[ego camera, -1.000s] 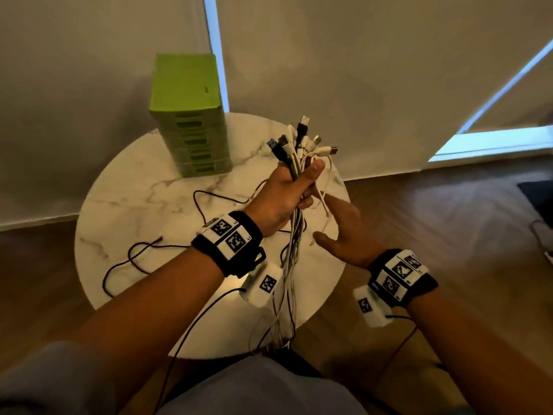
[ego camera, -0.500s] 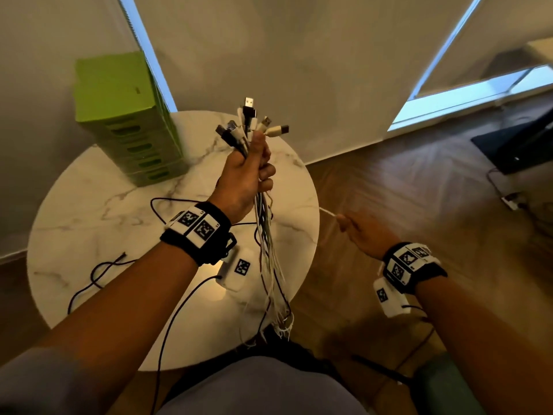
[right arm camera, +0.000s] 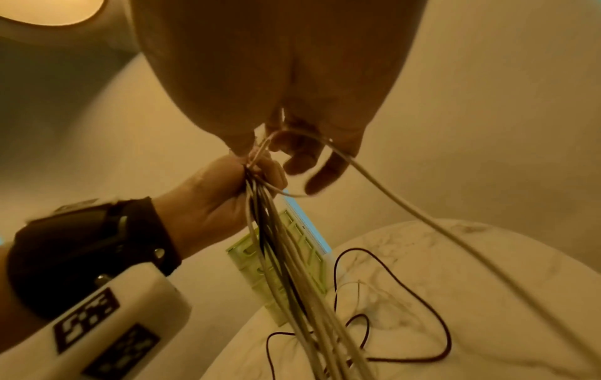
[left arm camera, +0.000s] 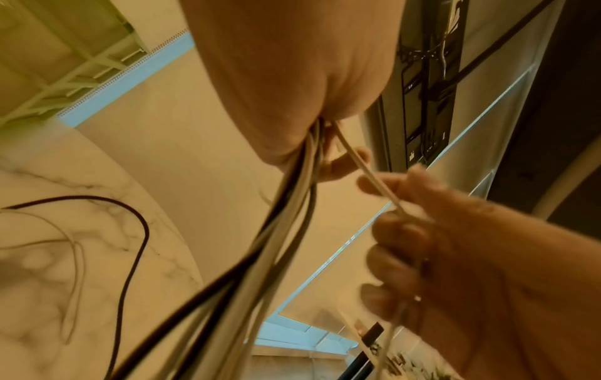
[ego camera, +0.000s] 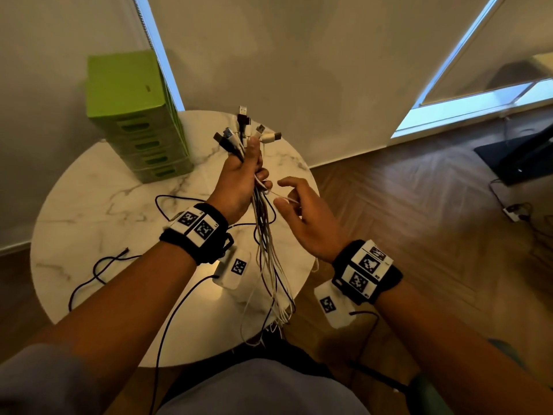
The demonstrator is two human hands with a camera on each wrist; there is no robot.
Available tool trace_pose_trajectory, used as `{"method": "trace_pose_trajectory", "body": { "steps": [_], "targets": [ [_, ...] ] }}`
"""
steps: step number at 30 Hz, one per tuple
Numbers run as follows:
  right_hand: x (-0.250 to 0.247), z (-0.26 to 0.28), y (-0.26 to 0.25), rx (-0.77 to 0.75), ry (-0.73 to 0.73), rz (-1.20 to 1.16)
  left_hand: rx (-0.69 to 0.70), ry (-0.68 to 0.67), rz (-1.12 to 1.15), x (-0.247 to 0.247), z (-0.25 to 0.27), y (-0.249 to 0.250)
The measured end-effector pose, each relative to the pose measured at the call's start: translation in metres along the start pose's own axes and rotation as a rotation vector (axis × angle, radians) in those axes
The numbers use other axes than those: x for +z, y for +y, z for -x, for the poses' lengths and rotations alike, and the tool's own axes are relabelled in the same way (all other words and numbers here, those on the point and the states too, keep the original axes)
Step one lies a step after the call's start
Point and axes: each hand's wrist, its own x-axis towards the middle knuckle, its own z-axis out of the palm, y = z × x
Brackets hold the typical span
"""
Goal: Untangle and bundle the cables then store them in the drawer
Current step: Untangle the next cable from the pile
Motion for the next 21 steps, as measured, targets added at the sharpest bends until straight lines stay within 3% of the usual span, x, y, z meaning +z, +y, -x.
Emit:
{"method": "trace_pose_trajectory", "body": {
  "steps": [5,10,12,17,21],
  "targets": [
    [-0.016,-0.015,-0.005,-0.115,0.113,0.149,0.061,0.083,-0.223,-0.006,-0.007,-0.005],
    [-0.042,-0.015,0.025,-0.006,0.190,0.181,-0.004,0.077,-0.027,-0.012,-0.014,0.002],
    [-0.053,-0.004,0.053,0.109,0.088,0.264,-0.007,0.063,0.004,-0.012,-0.015,0.008],
    [-0.061,0.039,0.115,0.581,-0.371,0.360,0.006,-0.024,0.064,-0.007,-0.013,0.026],
    [-0.051,0.042,0.111,0.567,-0.523,0.437,-0.022,-0.098,0.075,-0.001,-0.011,0.033]
  ]
}}
